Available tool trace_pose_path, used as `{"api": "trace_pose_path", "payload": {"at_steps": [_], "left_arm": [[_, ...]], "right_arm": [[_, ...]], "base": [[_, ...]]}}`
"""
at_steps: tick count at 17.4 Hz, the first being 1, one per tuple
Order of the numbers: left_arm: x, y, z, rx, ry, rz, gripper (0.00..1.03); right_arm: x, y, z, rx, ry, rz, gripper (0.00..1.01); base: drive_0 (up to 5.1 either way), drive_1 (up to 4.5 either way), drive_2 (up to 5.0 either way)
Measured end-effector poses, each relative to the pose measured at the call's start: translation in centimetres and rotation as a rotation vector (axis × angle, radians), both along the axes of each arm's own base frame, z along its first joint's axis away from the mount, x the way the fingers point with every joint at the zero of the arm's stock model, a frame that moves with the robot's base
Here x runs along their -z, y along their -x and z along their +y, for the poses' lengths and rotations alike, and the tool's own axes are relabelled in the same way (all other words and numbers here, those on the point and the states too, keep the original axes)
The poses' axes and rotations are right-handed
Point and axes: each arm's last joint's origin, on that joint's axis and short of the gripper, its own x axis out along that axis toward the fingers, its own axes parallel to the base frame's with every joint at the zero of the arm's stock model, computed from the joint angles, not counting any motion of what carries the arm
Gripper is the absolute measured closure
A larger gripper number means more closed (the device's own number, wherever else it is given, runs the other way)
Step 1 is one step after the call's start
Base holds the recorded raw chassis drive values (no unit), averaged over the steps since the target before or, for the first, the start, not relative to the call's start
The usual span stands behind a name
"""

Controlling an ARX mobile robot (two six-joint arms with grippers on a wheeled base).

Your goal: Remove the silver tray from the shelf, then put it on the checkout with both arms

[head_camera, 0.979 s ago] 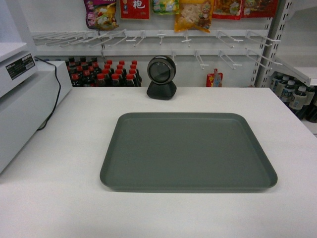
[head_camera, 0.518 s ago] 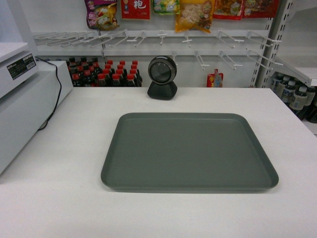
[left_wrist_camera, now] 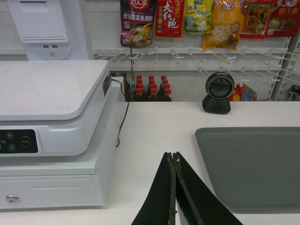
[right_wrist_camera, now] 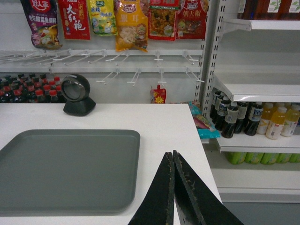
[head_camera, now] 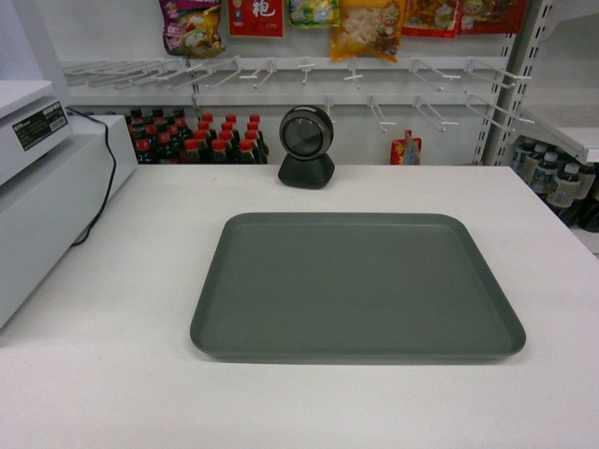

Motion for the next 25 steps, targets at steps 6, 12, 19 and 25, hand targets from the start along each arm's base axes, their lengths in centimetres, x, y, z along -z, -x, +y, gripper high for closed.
{"api": "trace_pose_path", "payload": {"at_steps": [6,12,19,25], "left_arm": [[0.0,1.0,0.0,0.0,0.0,-0.001,1.02],[0.4,2.2,0.0,0.003,0.0,0.018,1.02],[0.4,2.2,0.0,0.001,0.0,0.013,0.92],[0.4,2.2,0.0,0.001,0.0,0.012,0.06]], "right_arm": [[-0.1,1.3,0.0,0.0,0.0,-0.005,0.99],[0.5,2.3,0.0,-0.001,0.0,0.047,0.99],[0.3,2.8,0.0,0.002,0.0,0.006,0.82],[0.3,2.8,0.0,0.002,0.0,0.004,0.03]], "base": [[0.0,0.0,0.0],[0.0,0.0,0.0],[0.0,0.0,0.0],[0.0,0.0,0.0]]}}
